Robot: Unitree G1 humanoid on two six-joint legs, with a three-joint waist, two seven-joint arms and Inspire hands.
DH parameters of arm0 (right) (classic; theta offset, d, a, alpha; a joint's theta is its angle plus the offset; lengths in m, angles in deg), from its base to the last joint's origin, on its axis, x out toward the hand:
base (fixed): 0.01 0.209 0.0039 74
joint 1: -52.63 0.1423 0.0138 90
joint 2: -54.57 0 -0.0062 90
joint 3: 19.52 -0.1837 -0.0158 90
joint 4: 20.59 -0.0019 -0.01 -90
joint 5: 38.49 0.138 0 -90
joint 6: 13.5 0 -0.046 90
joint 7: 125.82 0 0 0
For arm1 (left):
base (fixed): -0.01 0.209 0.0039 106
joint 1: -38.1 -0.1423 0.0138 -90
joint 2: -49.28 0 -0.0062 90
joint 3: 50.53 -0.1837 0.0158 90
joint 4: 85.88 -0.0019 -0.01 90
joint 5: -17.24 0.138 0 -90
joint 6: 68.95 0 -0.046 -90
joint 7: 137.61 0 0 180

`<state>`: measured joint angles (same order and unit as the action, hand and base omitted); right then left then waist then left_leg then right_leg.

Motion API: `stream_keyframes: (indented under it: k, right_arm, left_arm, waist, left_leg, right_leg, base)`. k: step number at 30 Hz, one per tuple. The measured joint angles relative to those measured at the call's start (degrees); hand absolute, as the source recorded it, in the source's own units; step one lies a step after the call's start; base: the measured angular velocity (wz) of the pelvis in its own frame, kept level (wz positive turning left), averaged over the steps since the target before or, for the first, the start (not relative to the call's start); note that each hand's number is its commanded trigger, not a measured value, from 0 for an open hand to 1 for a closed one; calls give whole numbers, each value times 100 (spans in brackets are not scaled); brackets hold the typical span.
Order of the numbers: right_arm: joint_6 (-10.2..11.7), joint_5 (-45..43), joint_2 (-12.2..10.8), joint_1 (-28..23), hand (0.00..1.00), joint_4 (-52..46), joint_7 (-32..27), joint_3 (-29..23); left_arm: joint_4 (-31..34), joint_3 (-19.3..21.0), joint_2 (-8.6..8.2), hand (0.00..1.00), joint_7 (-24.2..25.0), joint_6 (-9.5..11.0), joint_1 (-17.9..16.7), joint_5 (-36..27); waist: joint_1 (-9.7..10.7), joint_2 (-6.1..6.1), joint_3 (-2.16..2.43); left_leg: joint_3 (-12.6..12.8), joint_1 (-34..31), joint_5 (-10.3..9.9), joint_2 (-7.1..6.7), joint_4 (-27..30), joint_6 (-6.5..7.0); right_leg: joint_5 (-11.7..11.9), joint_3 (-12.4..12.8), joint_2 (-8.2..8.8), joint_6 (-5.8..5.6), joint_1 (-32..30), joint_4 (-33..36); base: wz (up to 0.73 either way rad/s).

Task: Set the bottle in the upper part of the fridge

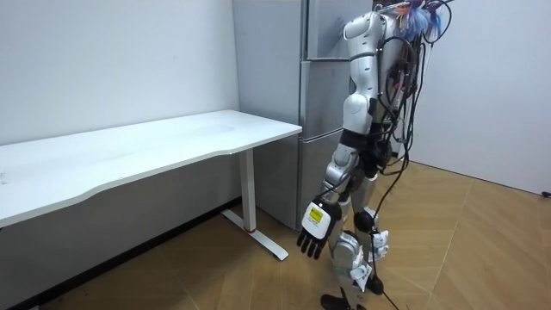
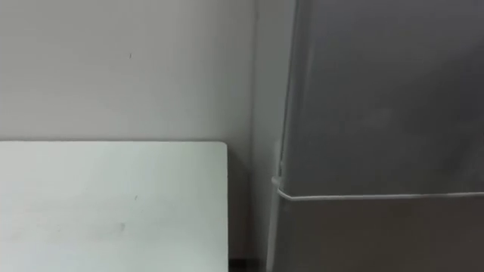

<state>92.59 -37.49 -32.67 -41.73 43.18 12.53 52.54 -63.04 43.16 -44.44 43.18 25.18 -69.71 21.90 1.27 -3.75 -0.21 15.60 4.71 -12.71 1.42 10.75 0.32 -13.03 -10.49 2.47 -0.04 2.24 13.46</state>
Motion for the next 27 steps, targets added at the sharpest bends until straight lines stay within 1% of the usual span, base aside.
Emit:
stream_keyframes:
  k: [3, 4, 6, 9, 12, 13, 14, 16, 19, 20, 22, 23, 27]
  right_arm:
    - [-30, -163, 29, 75, 0, -15, 7, 54]
    - [-82, -162, 53, 110, 0, -19, 73, 151]
    - [-119, -163, 73, 122, 0, -23, 195, 252]
    - [-124, -163, 98, 213, 0, -24, 504, 359]
    - [-124, -195, 116, 332, 0, -24, 686, 452]
    - [-124, -253, 134, 335, 0, -20, 715, 489]
    - [-127, -321, 133, 336, 0, -20, 691, 494]
    - [-132, -352, 134, 340, 0, -20, 685, 493]
    - [-141, -386, 134, 410, 0, -20, 687, 517]
    - [-172, -387, 134, 446, 0, -18, 688, 563]
    - [-224, -387, 134, 519, 0, 12, 728, 593]
    - [-241, -419, 134, 576, 0, 49, 730, 650]
    - [-245, -647, 134, 641, 0, 150, 730, 771]
  left_arm:
    - [-54, 9, 37, 0, 39, -32, 7, -1]
    - [-53, 8, 45, 0, 94, -54, 7, 0]
    - [-51, 2, 40, 0, 123, -56, 6, 0]
    - [-44, 3, 40, 0, 169, -58, 38, 1]
    - [-27, 17, 56, 0, 218, -58, 47, 11]
    - [-19, 25, 56, 0, 218, -63, 46, 49]
    - [-11, 42, 53, 0, 219, -97, 44, 82]
    - [-5, 55, 53, 0, 220, -161, 42, 139]
    - [1, 61, 53, 0, 221, -178, 40, 228]
    - [-5, 60, 53, 0, 224, -180, 37, 232]
    - [-6, 59, 54, 0, 237, -180, 32, 232]
    - [-3, 59, 53, 0, 250, -180, 39, 232]
    - [-2, 46, 53, 0, 256, -180, 48, 232]
  waist:
    - [-16, -43, 15]
    - [-34, -51, 21]
    - [-45, -64, 6]
    - [-51, -80, 2]
    - [-73, -59, 2]
    - [-120, -46, 3]
    - [-150, -20, 2]
    - [-150, 17, 4]
    - [-180, 53, 11]
    - [-183, 68, 9]
    - [-188, 63, -23]
    - [-202, 64, -32]
    - [-222, 66, -31]
  left_leg:
    - [-45, 31, 0, -4, 7, 0]
    - [-53, 56, 0, -4, 7, 0]
    - [-65, 84, 0, -4, 7, 0]
    - [-76, 91, -1, -4, 7, 0]
    - [-164, 82, -2, -11, 6, -1]
    - [-181, 81, -2, -11, 6, -1]
    - [-199, 89, -2, -9, 7, -1]
    - [-256, 95, -3, -14, 8, -1]
    - [-328, 104, -2, -15, 10, -2]
    - [-333, 117, -1, -13, 15, -2]
    - [-334, 184, -2, -13, 13, -2]
    - [-328, 187, -2, -13, 7, -3]
    - [-317, 190, -2, -12, 5, -3]
  right_leg:
    - [5, -75, 5, -2, 97, -80]
    - [6, -74, 4, -1, 120, -80]
    - [6, -81, 5, -2, 158, -87]
    - [7, -87, 6, -3, 172, -88]
    - [9, -128, 7, -4, 192, -87]
    - [11, -142, 5, -2, 207, -81]
    - [23, -167, 3, -1, 241, -89]
    - [22, -230, 10, -2, 272, -92]
    - [24, -253, 5, 2, 303, -90]
    - [25, -254, 3, 3, 363, -88]
    - [25, -258, 3, 3, 390, -89]
    - [24, -245, 0, 4, 391, -91]
    - [24, -228, -2, 5, 375, -86]
  base:
    - [9]
    - [0]
    - [0]
    - [1]
    - [8]
    - [7]
    - [9]
    - [14]
    - [6]
    - [0]
    - [0]
    - [-4]
    - [-4]
